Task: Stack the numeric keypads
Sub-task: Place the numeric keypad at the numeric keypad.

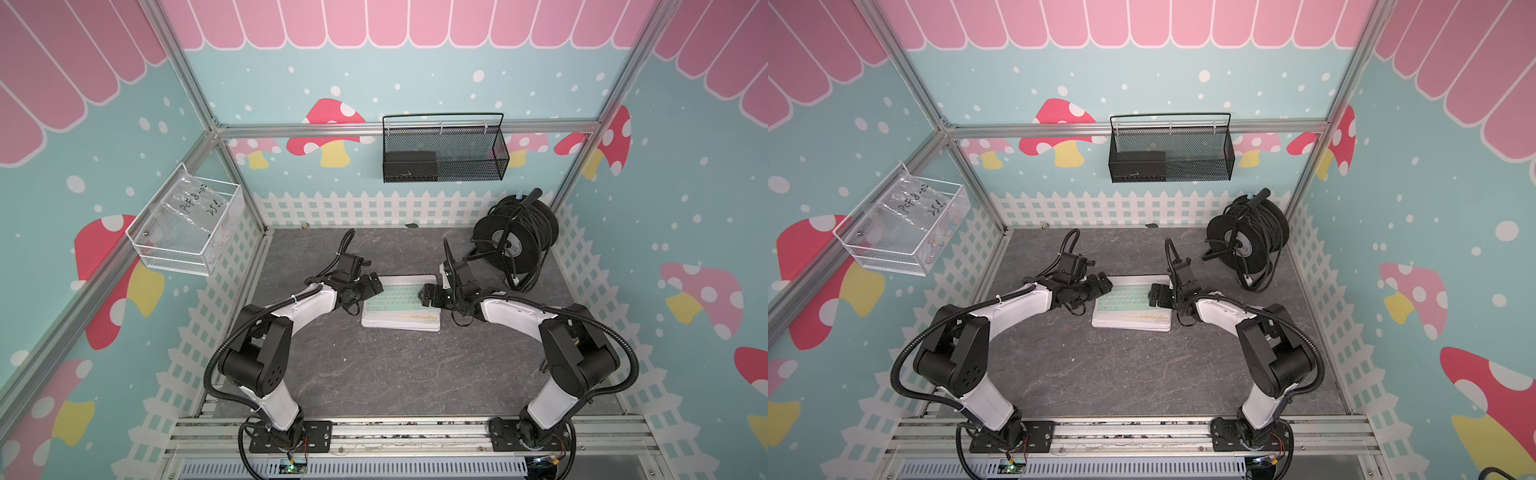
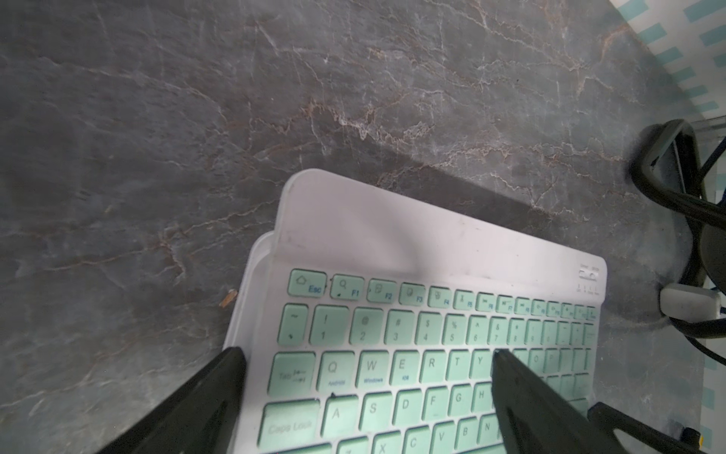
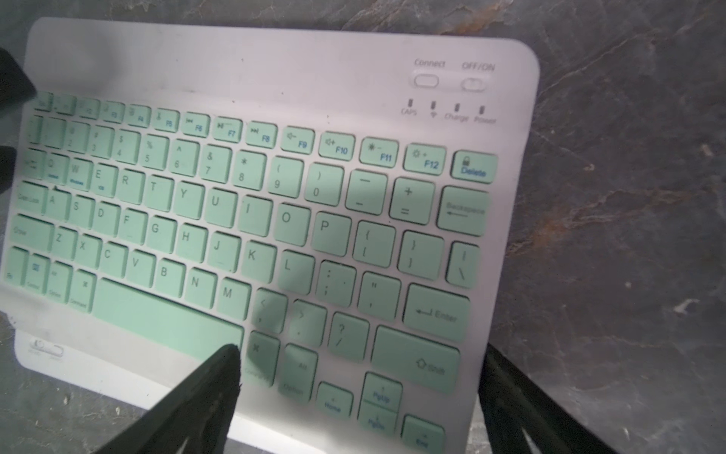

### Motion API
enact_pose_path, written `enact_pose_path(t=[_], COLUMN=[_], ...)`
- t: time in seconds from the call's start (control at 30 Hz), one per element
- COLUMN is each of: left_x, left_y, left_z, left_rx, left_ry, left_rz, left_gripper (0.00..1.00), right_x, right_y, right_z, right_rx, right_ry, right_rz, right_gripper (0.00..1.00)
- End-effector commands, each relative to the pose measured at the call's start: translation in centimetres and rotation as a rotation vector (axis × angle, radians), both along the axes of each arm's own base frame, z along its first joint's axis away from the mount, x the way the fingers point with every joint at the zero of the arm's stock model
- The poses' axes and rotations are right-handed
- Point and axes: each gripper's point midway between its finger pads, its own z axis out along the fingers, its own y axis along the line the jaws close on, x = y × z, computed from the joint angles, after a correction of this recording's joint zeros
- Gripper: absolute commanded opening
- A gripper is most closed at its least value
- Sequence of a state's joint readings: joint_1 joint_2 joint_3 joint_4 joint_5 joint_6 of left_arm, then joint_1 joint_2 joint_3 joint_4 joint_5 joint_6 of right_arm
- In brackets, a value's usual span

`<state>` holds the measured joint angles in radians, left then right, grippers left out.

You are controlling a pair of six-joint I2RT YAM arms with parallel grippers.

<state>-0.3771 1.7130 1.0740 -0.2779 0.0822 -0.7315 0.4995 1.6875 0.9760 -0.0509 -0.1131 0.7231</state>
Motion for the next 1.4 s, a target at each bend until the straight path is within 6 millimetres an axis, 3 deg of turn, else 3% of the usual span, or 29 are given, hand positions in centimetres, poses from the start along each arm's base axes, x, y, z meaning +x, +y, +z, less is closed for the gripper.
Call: enact_pose_path(t=[0.0, 0.5, 0.7, 0.97, 1.37], left_x=[1.6, 1.8, 1.9, 1.7, 1.8], left_y=[-0.8, -4.2, -4.4, -3.8, -4.4], left_z=[0.3, -0.3, -0.1, 0.1, -0.4], left_rx=[-0.016, -0.014, -0.016, 0.016, 0.007], left_ry=[-0.035, -0.034, -0.038, -0.045, -0.024], left_rz=[0.036, -0.029, -0.035, -0.033, -0.053], left_gripper=[1.0, 1.0, 0.99, 0.99, 0.99], right_x=[-0.1, -1.0, -1.5, 0.0, -1.0], right_y=[0.7, 1.8, 2.3, -0.9, 0.5], right_z=[-0.2, -0.4, -0.6, -0.1, -2.3], right_rx=[0.0, -0.001, -0.01, -0.188, -0.125], right_ry=[0.013, 0.028, 0.031, -0.009, 0.059], right_rz=[0.009, 0.028, 0.034, -0.07, -0.039], right_gripper=[0.95, 0.94, 0.94, 0.95, 0.95])
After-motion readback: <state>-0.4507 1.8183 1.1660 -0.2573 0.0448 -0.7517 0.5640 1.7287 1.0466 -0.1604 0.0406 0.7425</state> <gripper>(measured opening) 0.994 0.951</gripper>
